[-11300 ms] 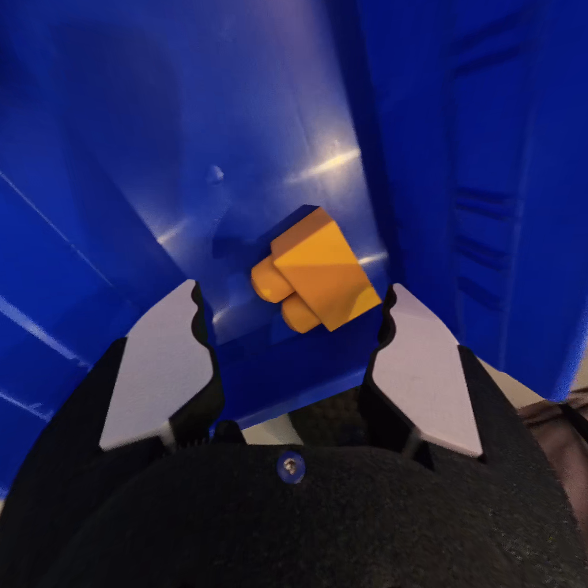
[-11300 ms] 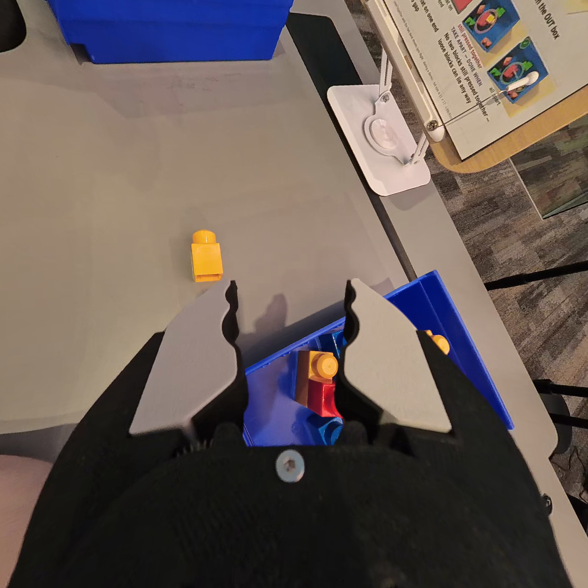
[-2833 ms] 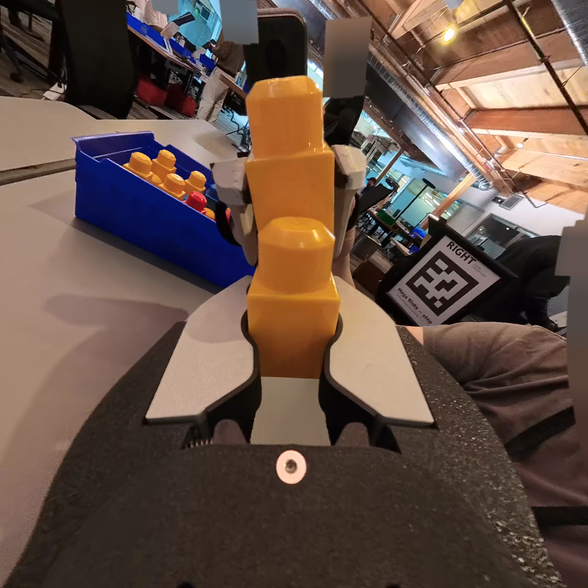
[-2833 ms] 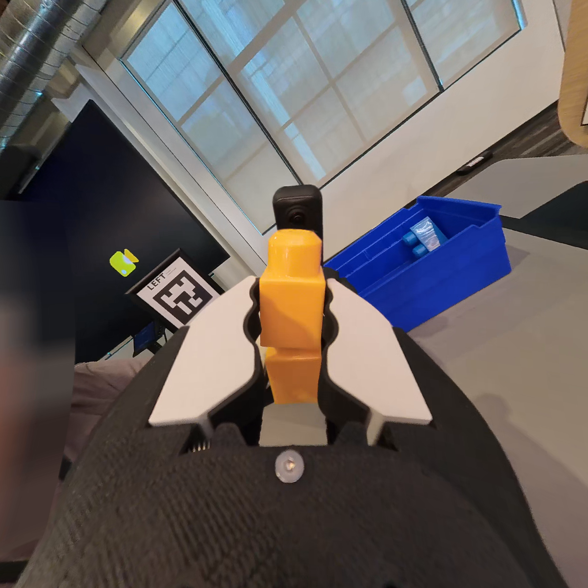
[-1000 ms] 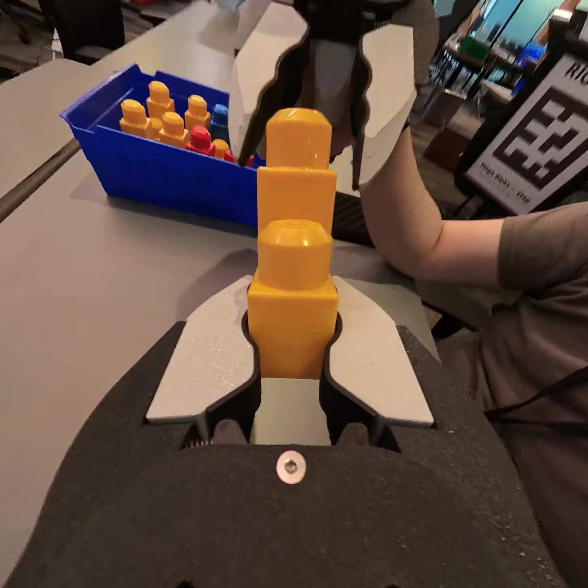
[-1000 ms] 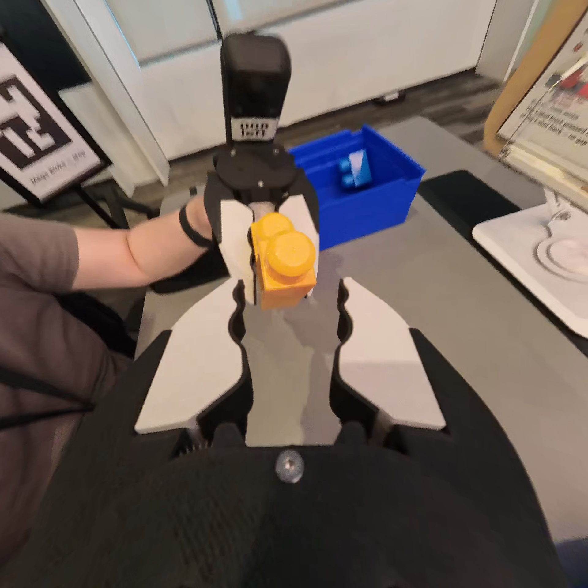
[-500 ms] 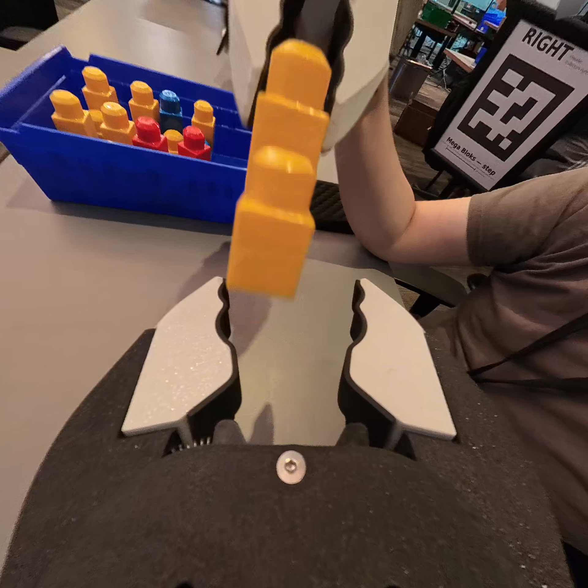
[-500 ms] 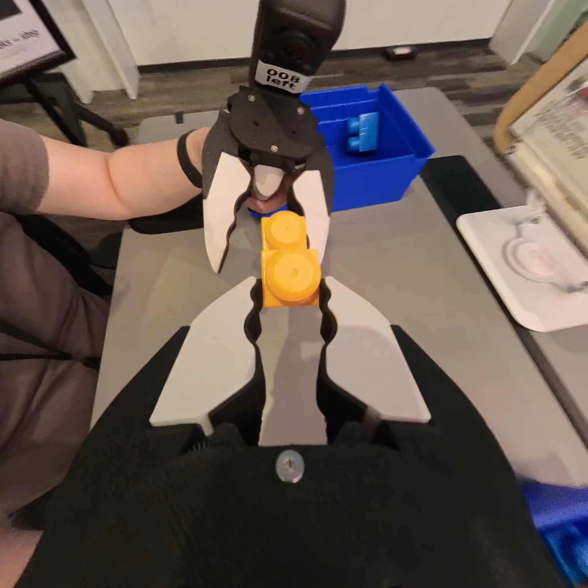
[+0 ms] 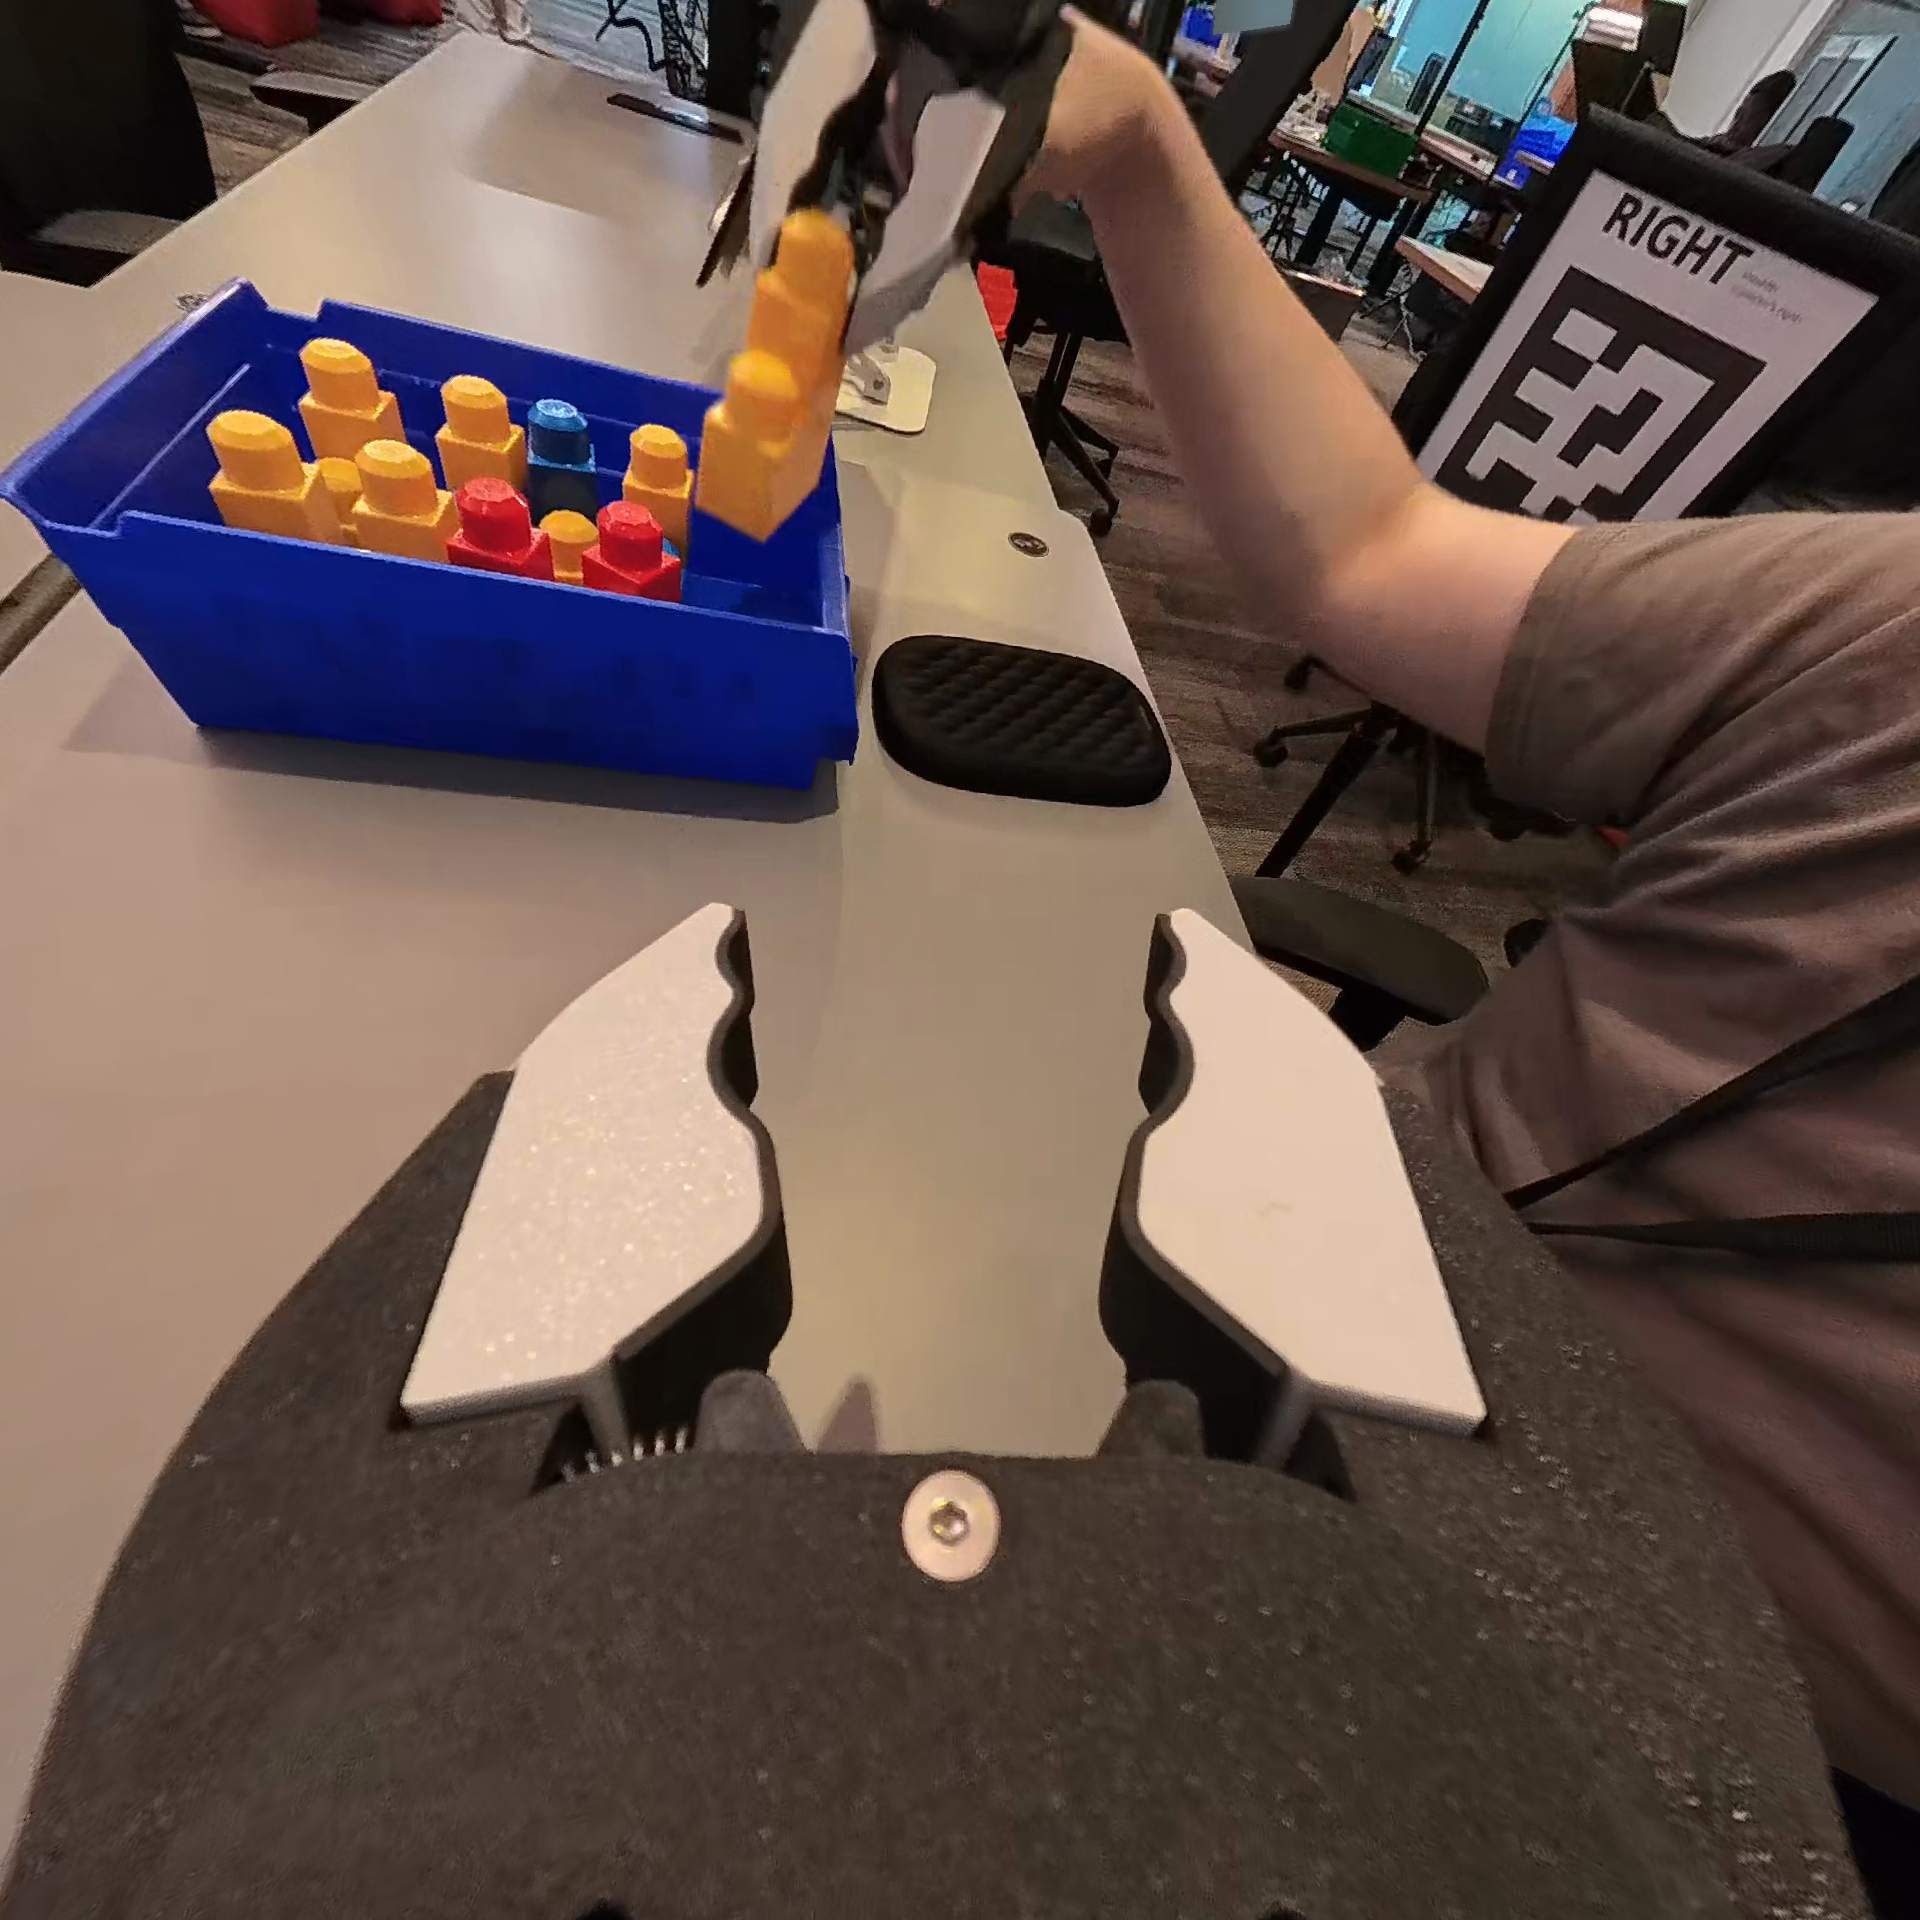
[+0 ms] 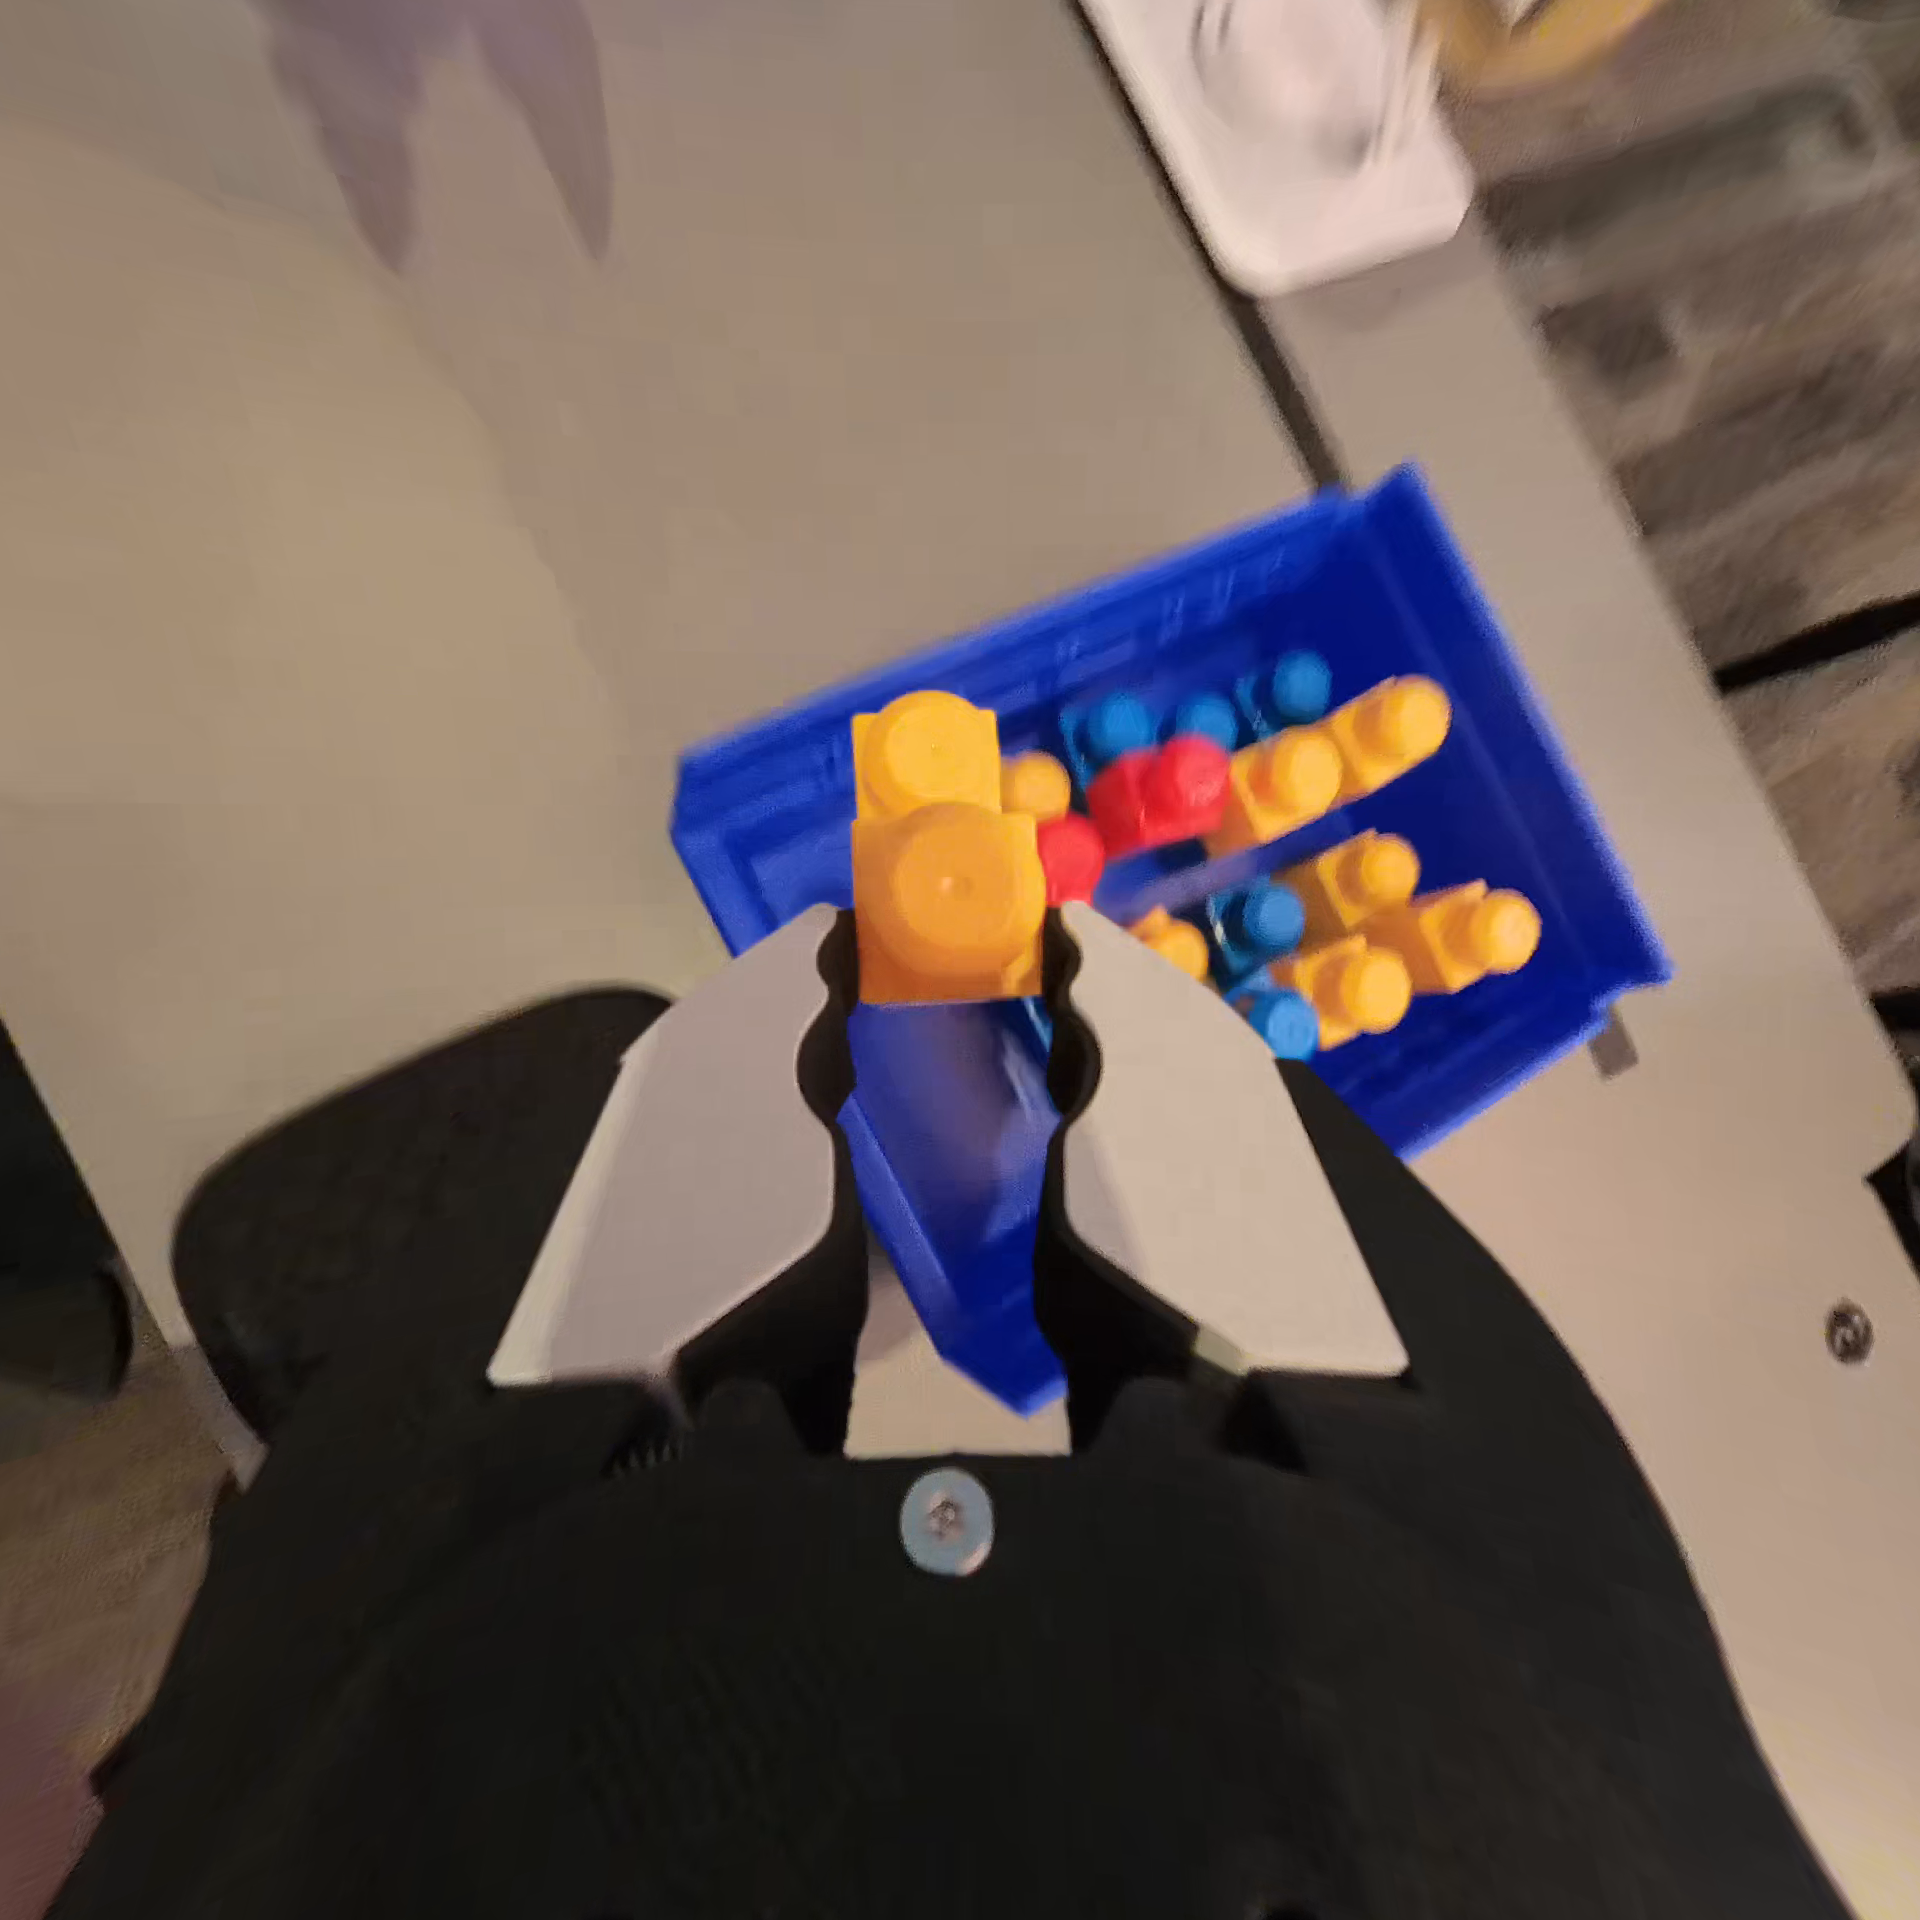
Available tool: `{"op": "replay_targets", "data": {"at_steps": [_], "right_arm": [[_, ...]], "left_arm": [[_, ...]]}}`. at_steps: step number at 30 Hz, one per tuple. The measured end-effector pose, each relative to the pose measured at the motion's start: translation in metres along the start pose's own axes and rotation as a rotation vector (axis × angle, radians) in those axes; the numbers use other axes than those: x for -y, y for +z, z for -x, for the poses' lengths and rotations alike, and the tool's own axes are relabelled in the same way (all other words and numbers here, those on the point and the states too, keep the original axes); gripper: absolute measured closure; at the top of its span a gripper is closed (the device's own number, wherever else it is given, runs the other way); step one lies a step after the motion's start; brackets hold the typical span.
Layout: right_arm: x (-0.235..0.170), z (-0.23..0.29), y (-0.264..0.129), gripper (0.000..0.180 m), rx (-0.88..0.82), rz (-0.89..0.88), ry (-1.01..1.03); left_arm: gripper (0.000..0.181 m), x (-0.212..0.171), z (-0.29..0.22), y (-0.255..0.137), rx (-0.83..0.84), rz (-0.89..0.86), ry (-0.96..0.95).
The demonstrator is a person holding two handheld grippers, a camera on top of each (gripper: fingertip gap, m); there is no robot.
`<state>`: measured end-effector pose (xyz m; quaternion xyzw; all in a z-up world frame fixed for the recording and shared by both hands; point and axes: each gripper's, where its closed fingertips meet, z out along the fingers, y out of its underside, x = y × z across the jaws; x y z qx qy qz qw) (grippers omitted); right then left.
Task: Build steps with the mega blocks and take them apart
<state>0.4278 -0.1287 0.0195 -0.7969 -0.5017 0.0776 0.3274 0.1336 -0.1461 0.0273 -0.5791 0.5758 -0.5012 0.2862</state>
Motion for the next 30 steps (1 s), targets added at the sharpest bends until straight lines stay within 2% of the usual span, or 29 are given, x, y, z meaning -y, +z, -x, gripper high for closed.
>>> {"op": "replay_targets", "data": {"at_steps": [5,9,12,15,23,30], "right_arm": [[-0.047,-0.003,0.029,0.144,0.064,0.128,-0.023],[-0.087,-0.008,0.051,0.144,0.067,0.294,-0.087],[-0.104,-0.009,0.061,0.143,0.095,0.339,-0.101],[-0.108,-0.012,0.066,0.144,0.099,0.327,-0.107],[-0.125,-0.026,0.063,0.142,0.040,0.434,-0.151],[-0.081,-0.030,0.030,0.135,-0.046,0.291,-0.149]], "left_arm": [[0.110,-0.014,0.006,0.012,-0.021,0.042,-0.035],[0.110,-0.019,0.009,0.016,-0.031,0.054,-0.048],[0.111,-0.022,0.011,0.017,-0.031,0.058,-0.052],[0.114,-0.025,0.014,0.017,-0.036,0.059,-0.067],[0.114,-0.026,0.017,0.016,-0.069,0.039,-0.100],[0.111,-0.004,0.021,-0.007,-0.076,-0.092,-0.140]]}}
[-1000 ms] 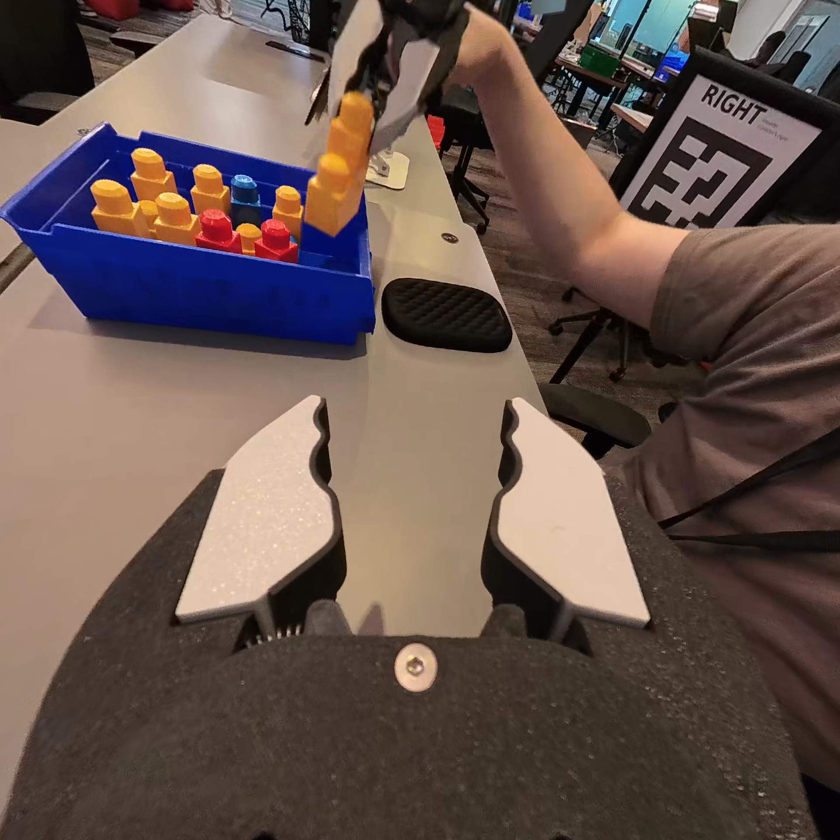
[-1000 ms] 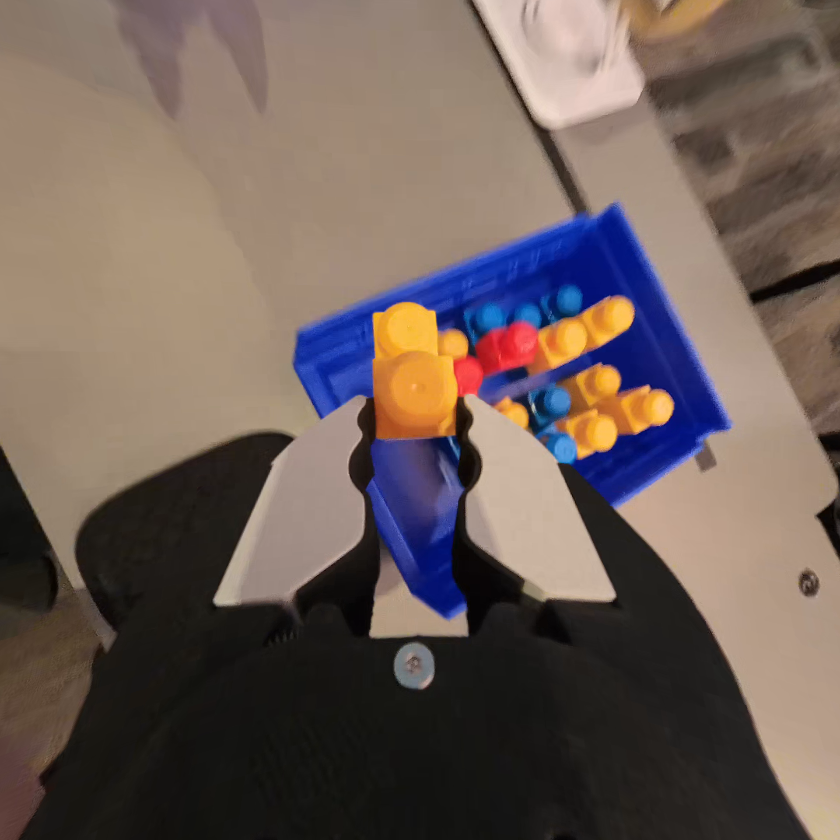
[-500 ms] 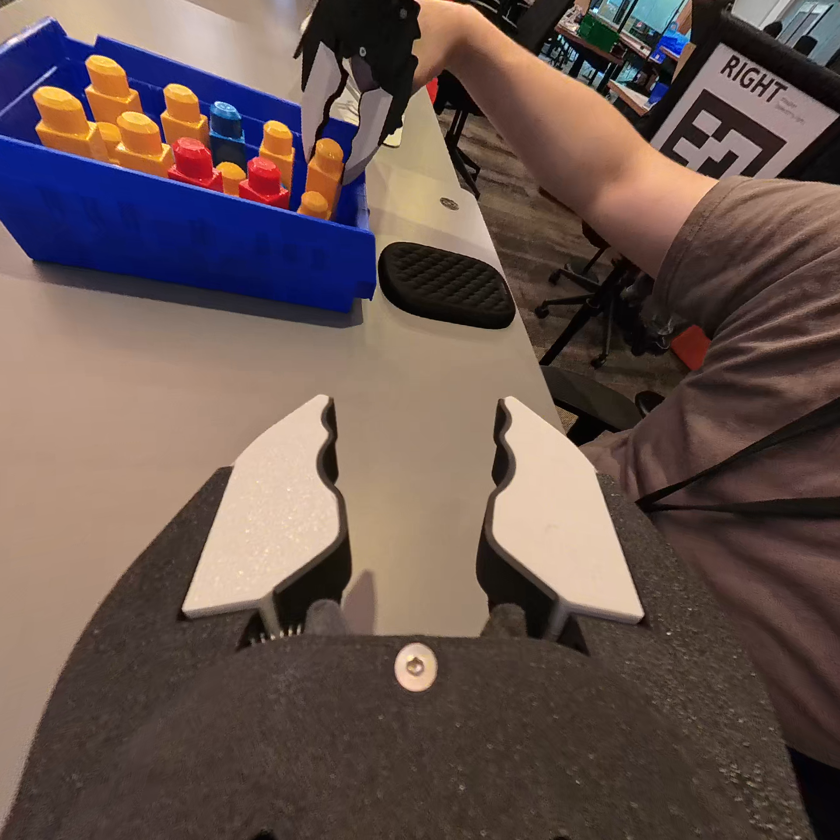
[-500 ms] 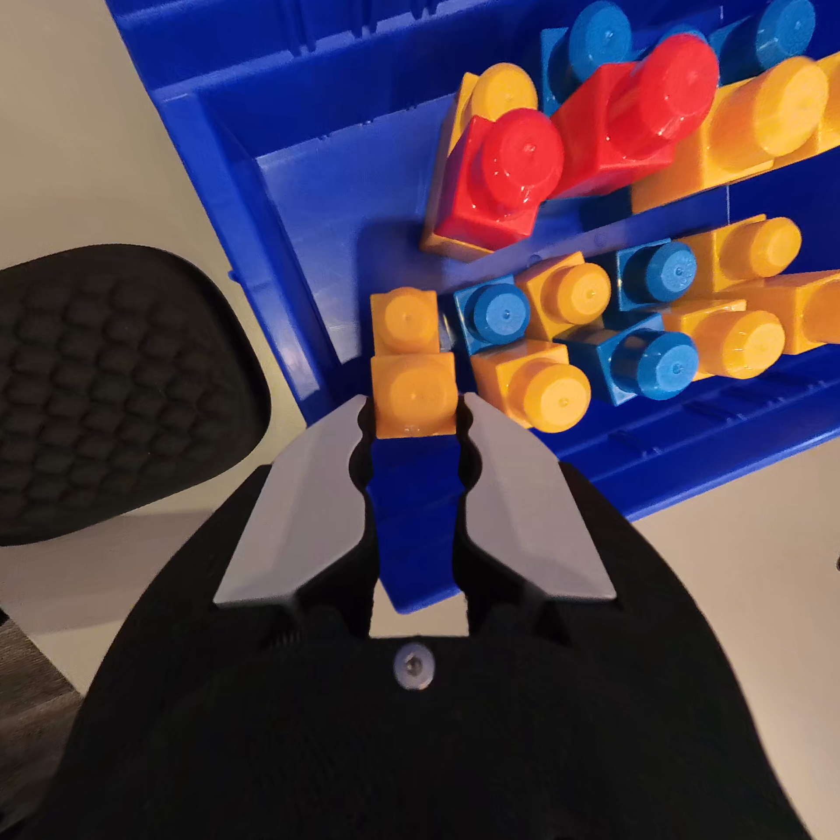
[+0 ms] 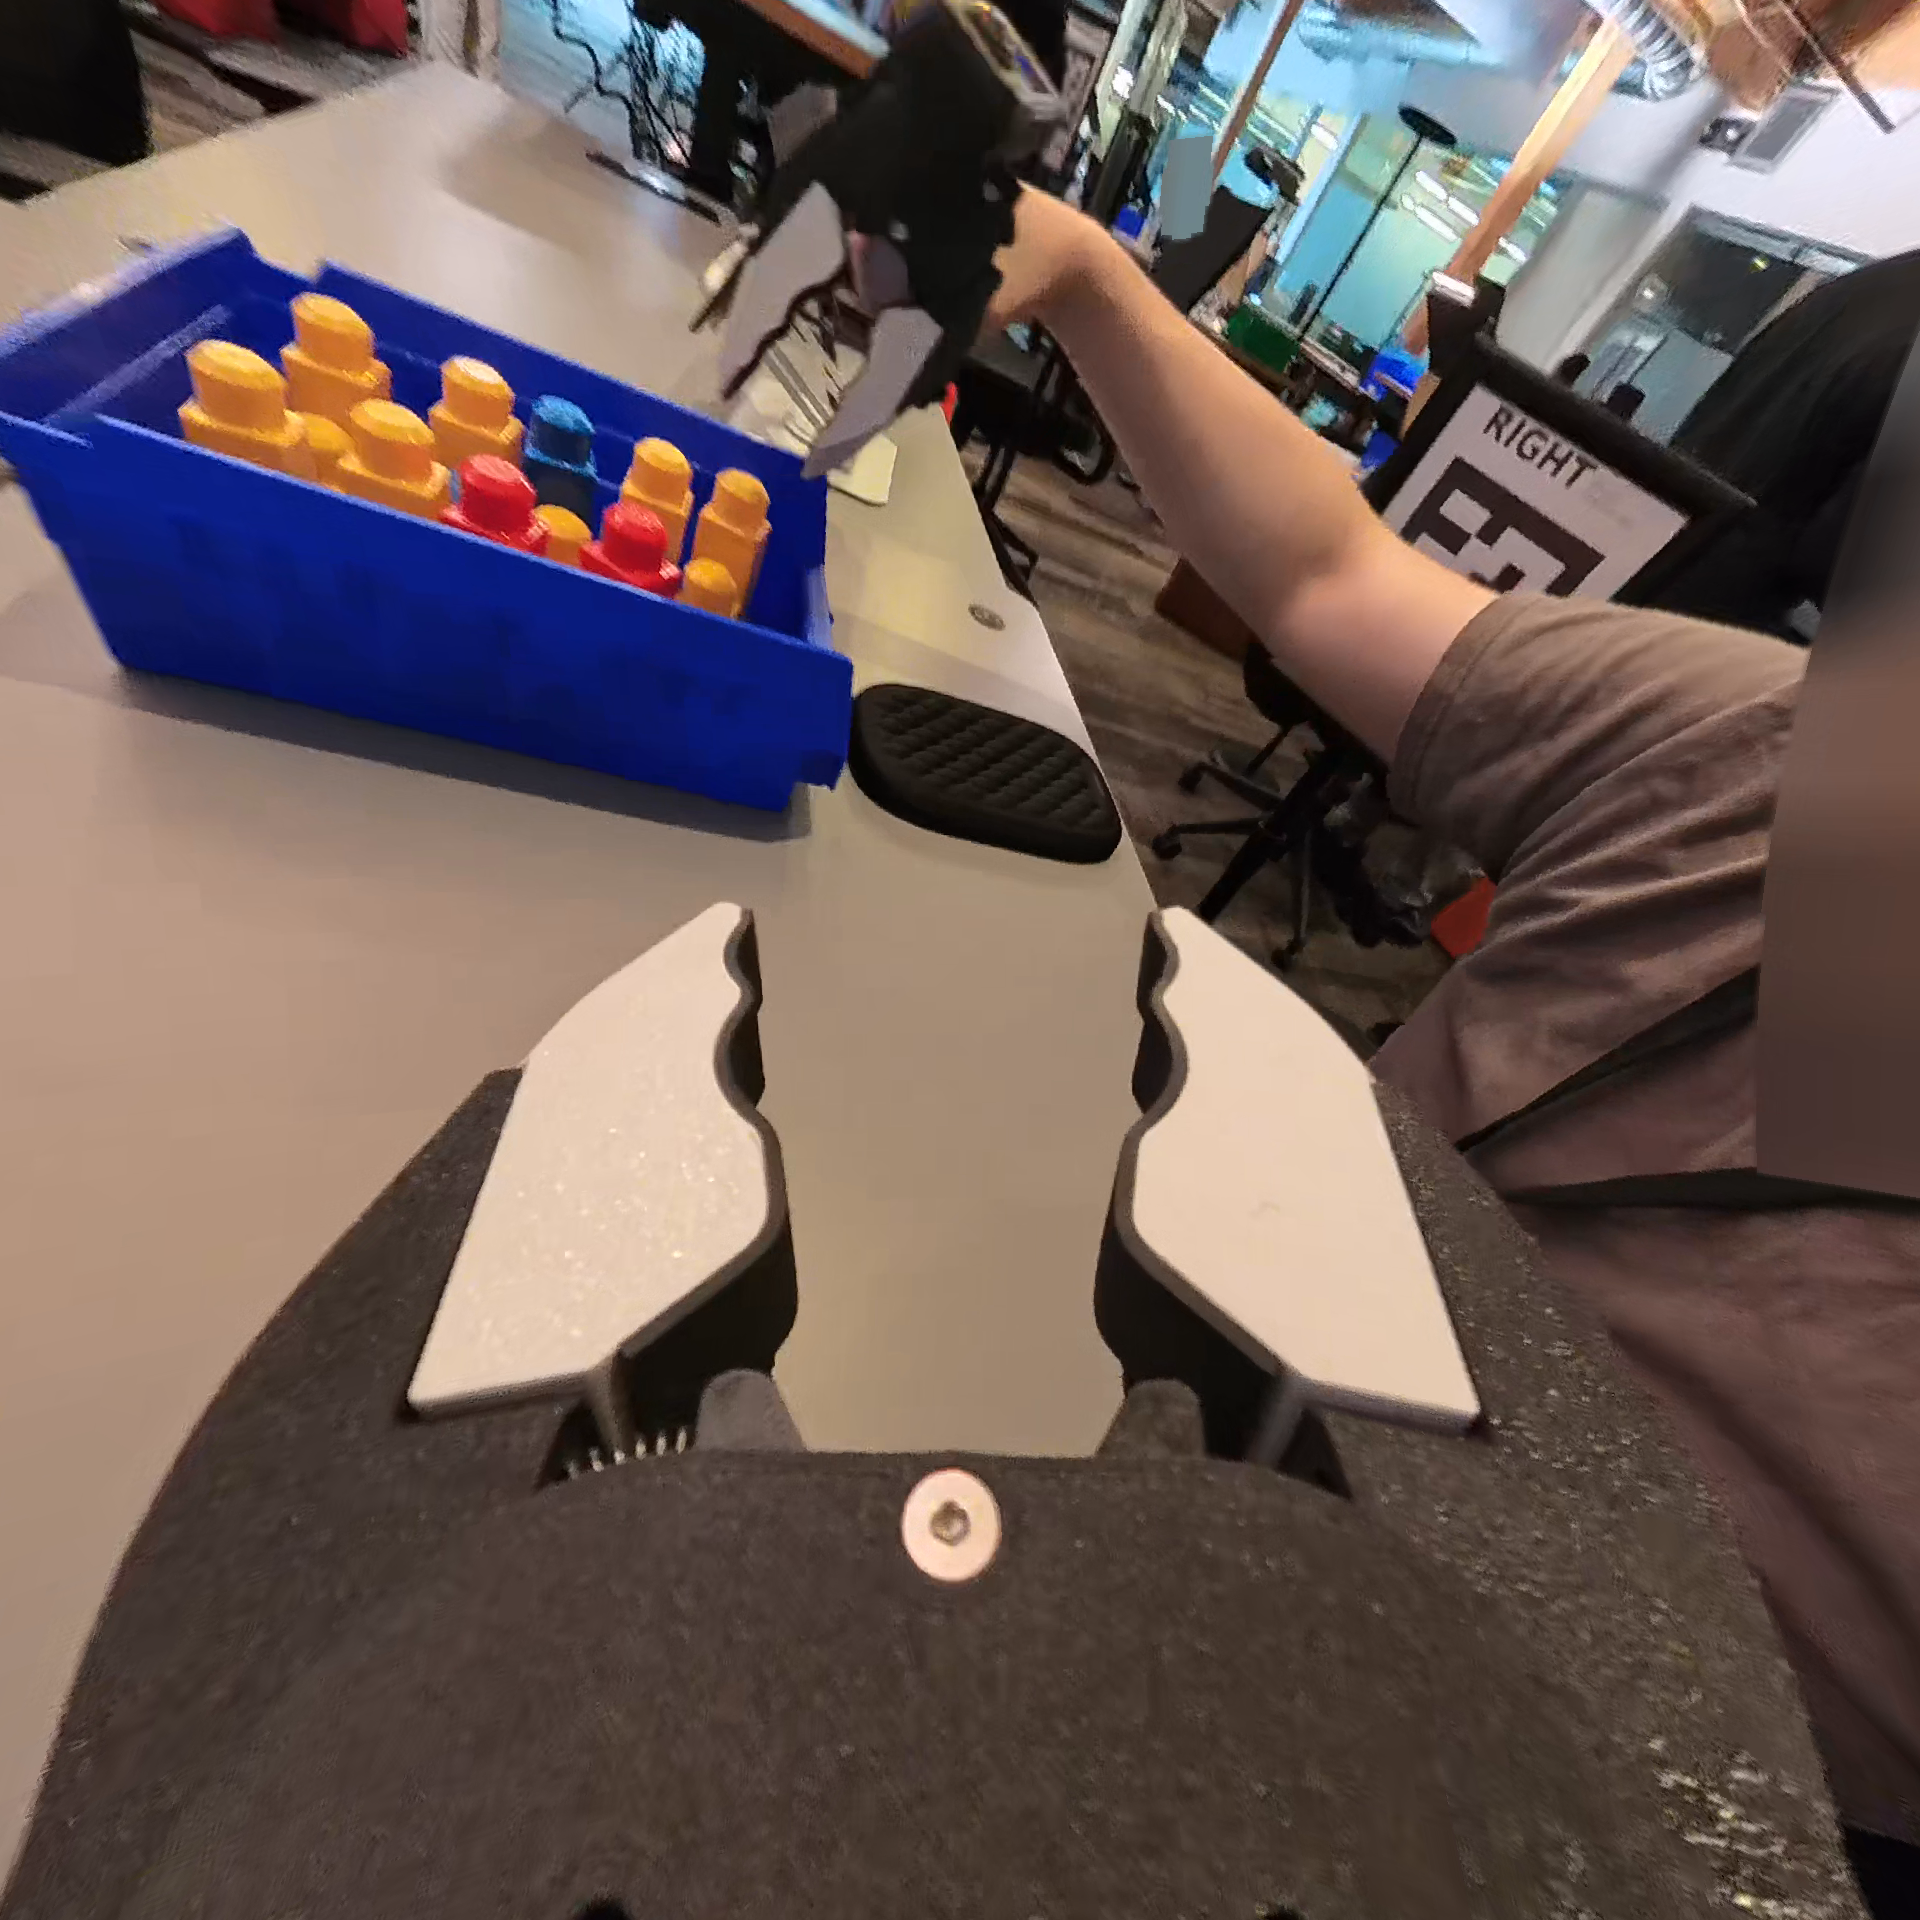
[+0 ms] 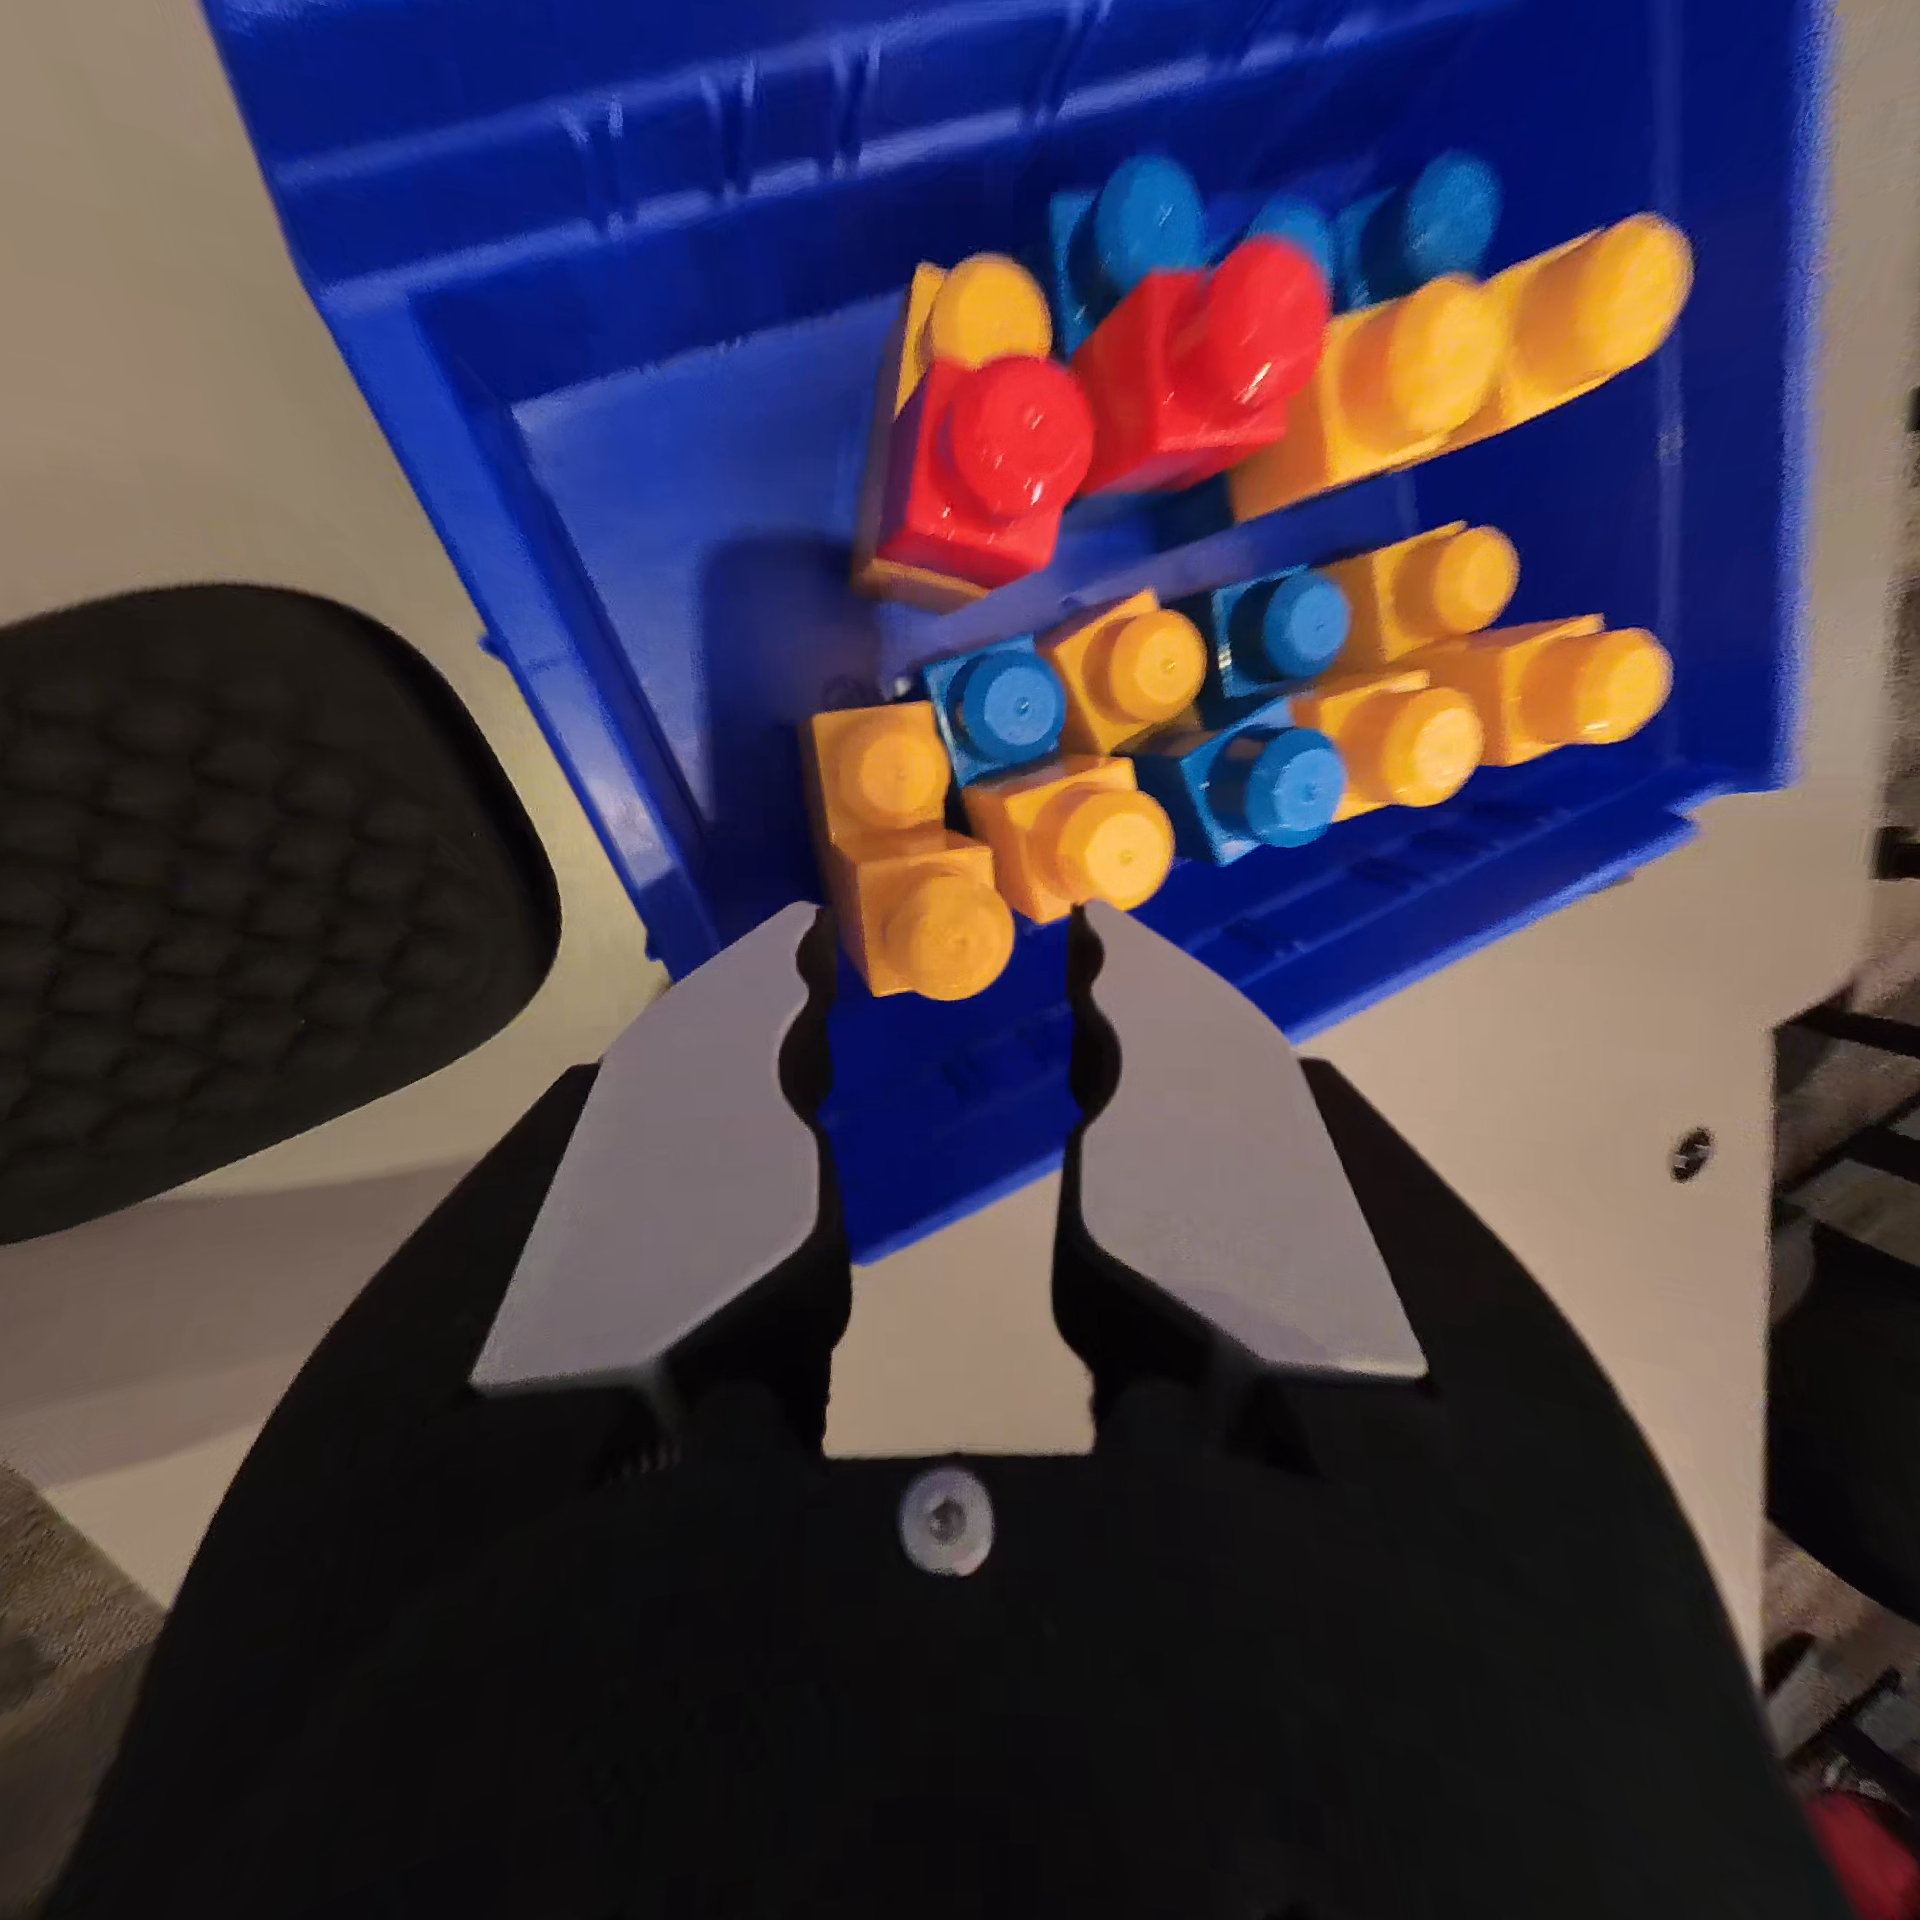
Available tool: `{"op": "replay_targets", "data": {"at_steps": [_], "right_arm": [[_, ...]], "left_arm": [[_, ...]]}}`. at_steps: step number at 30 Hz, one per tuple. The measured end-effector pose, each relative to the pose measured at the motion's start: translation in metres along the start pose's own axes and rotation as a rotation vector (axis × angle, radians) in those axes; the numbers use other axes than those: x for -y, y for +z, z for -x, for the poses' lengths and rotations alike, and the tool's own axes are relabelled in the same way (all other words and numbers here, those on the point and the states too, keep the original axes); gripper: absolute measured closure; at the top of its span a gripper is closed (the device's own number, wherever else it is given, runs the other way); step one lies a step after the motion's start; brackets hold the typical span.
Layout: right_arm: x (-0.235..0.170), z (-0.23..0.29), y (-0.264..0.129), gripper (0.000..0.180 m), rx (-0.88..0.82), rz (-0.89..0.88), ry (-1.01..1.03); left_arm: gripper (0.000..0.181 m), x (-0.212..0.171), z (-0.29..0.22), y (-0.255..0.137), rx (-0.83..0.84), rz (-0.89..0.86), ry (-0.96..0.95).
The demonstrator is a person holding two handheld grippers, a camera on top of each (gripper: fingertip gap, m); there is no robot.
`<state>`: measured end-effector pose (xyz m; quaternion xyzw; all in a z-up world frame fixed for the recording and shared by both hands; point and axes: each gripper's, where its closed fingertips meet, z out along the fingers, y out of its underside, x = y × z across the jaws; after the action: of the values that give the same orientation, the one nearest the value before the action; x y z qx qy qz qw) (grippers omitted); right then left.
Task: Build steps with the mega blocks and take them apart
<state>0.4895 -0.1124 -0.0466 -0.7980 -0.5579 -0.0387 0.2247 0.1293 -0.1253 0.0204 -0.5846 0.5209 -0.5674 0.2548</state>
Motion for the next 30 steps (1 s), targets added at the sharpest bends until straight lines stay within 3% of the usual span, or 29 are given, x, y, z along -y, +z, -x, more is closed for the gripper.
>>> {"op": "replay_targets", "data": {"at_steps": [4,10,16,22,28,30], "right_arm": [[0.046,-0.011,-0.047,0.133,-0.149,-0.201,-0.024],[0.150,-0.011,-0.131,0.126,-0.349,-0.754,-0.020],[0.223,0.004,-0.178,0.126,-0.379,-1.189,0.063],[0.275,0.012,-0.158,0.126,-0.319,-1.228,0.112],[0.322,0.014,-0.122,0.121,-0.331,-1.077,0.031],[0.333,0.016,-0.114,0.120,-0.330,-1.062,0.009]], "left_arm": [[0.110,0.024,0.004,-0.034,0.120,-0.090,0.048],[0.108,0.042,0.036,-0.112,0.592,-0.112,0.147],[0.108,0.037,0.058,-0.206,0.968,-0.153,0.077],[0.108,-0.003,0.086,-0.281,1.276,-0.047,-0.033],[0.114,-0.048,0.141,-0.261,1.227,0.104,-0.124],[0.125,-0.069,0.163,-0.257,1.256,0.176,-0.170]]}}
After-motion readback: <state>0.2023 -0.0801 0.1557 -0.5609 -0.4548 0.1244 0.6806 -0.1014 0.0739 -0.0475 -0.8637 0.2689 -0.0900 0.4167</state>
